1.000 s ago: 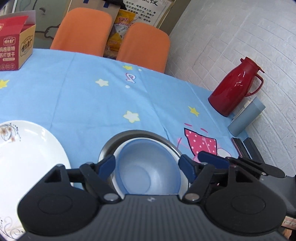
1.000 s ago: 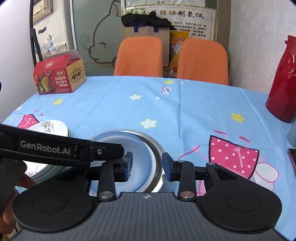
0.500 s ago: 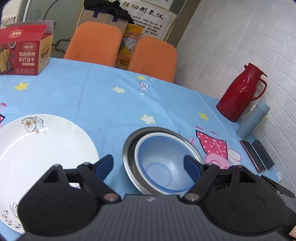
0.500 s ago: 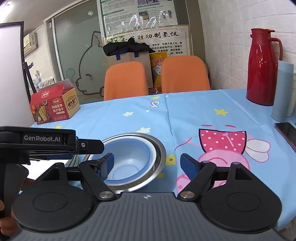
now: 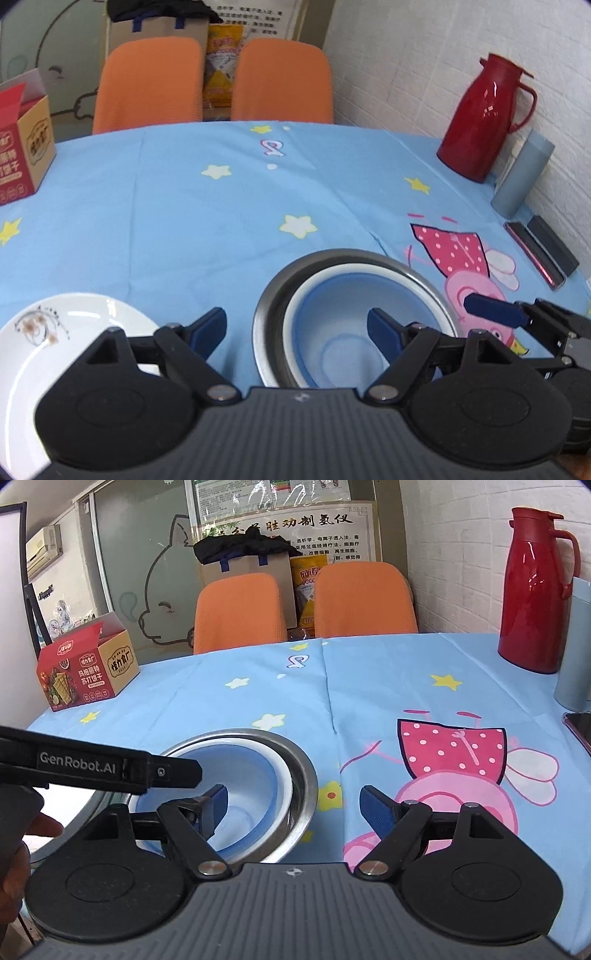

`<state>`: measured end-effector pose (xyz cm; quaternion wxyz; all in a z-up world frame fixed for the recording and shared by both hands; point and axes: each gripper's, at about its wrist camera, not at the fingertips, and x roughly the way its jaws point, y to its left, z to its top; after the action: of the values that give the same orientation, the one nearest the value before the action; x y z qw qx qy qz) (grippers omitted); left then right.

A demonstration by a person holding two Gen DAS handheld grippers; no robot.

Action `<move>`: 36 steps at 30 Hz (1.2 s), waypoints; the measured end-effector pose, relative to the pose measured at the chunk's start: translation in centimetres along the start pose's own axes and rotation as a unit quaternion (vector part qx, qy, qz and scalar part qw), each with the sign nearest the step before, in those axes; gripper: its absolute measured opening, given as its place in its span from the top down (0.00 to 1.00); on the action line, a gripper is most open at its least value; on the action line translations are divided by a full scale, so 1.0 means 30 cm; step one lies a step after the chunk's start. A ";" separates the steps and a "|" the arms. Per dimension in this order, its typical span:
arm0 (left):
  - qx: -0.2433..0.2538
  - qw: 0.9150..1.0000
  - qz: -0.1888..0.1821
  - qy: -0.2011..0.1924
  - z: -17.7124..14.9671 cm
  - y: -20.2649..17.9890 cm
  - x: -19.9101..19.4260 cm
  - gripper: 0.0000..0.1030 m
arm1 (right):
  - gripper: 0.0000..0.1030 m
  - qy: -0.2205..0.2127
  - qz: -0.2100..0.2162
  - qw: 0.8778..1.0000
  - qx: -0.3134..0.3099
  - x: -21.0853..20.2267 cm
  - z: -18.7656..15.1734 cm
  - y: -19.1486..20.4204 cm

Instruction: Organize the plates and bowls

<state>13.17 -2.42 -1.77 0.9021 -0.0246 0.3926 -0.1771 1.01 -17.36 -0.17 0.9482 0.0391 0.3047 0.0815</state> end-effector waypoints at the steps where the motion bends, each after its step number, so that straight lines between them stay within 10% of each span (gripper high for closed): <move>1: 0.003 1.000 -0.006 0.013 0.008 0.006 0.019 0.22 | 0.00 0.004 -0.002 1.000 -0.002 0.009 0.001 0.002; 36: 0.045 0.998 0.009 0.050 0.021 0.011 0.130 0.20 | 0.00 0.038 0.020 0.999 0.010 0.087 -0.034 0.011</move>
<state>16.17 -3.51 -4.14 0.8830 0.0285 0.4292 -0.1879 2.45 -16.55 -2.45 0.9338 0.0513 0.3400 0.0988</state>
